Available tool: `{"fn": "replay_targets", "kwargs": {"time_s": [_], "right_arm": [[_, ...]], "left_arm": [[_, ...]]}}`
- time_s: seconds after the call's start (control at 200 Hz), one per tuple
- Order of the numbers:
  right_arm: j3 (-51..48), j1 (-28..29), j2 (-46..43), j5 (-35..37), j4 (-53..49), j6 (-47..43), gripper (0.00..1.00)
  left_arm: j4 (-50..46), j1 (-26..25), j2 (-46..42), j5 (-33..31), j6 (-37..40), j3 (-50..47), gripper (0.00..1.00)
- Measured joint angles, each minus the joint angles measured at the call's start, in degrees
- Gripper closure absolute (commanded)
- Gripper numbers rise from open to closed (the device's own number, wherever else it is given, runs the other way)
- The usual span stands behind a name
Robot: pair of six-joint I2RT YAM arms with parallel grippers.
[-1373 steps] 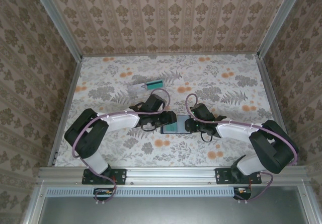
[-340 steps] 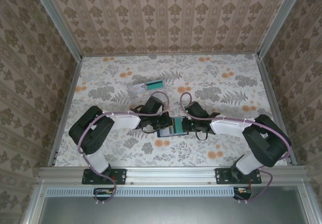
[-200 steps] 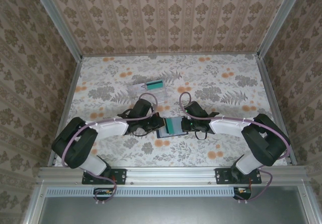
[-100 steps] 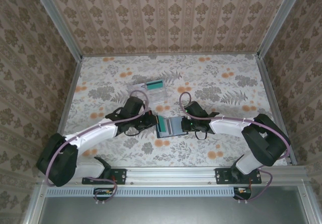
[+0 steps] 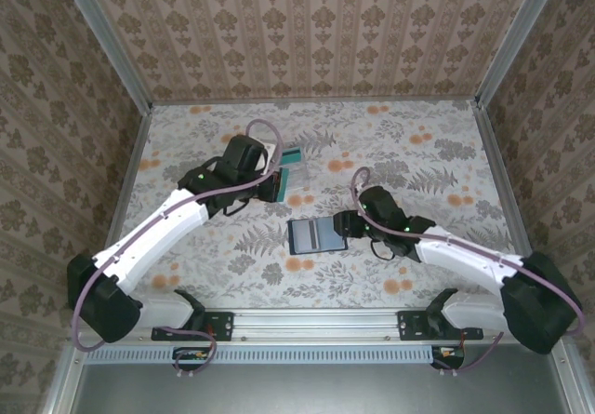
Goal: Take the credit cards out of the card holder
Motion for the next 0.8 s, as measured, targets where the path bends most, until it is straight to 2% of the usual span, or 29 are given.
{"fn": "replay_targets", "kwargs": {"time_s": [0.065, 0.12, 0.14, 0.285, 0.485, 0.8], "right_arm": [[-1.53, 0.0, -3.26, 1.11, 0.63, -0.17, 0.17], [-3.06, 0.0, -6.12, 2.21, 1.03, -0.07, 0.03], [-3.54, -0.02, -7.02, 2.71, 1.05, 0.09, 0.0], [-6.23, -0.11, -13.09, 5.84, 1.01, 0.13, 0.0], [-7.15, -1.27, -16.61, 8.31, 0.57, 0.42, 0.0], [-8.15, -2.29, -19.02, 8.85, 0.31, 0.63, 0.0]], "left_arm": [[-0.96, 0.0, 1.29, -2.21, 5.6, 2.03, 1.0], [-1.6, 0.0, 2.78, -4.04, 10.45, 3.96, 1.0], [-1.73, 0.0, 3.28, -4.55, 11.91, 4.57, 1.0], [-2.84, 0.0, 8.13, -7.61, 23.1, 9.94, 1.0], [-6.45, 0.04, 17.49, -10.43, 36.3, 18.08, 1.0], [-8.48, 0.2, 28.11, -15.8, 50.9, 24.17, 1.0]]}}
